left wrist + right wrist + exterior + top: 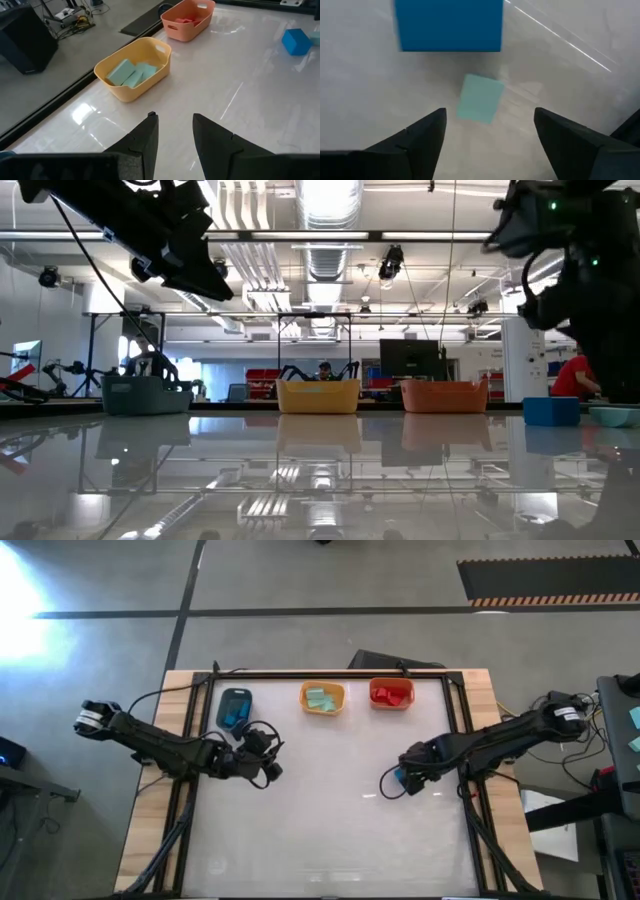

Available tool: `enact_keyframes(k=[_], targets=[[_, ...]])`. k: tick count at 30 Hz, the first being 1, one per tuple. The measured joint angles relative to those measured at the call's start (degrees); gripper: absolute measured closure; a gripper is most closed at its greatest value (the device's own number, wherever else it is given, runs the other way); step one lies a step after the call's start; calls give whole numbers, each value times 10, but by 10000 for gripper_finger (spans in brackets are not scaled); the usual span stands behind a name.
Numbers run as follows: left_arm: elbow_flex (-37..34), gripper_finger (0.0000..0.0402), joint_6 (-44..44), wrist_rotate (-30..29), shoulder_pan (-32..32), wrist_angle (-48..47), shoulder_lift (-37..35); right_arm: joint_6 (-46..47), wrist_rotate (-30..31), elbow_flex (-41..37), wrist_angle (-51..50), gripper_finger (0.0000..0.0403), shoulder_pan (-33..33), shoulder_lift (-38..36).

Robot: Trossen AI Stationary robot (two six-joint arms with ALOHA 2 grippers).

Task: Sort & place blocks by color
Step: Put the light blue half circle block into the yellow bin

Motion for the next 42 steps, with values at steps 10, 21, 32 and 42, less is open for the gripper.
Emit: enact_keyframes(k=[10,21,32,42], targets=[[0,297,0,0,0,0,0,-26,3,-18,62,158,-1,74],[-2,297,0,0,0,0,0,-39,9,-17,97,240,0,123],[-11,297,-7,-7,-1,13,0,-89,-21,-5,48,282,-1,90],[-16,297,-13,-7,-2,98,21,-116,42,83,-99,281,-2,-3]])
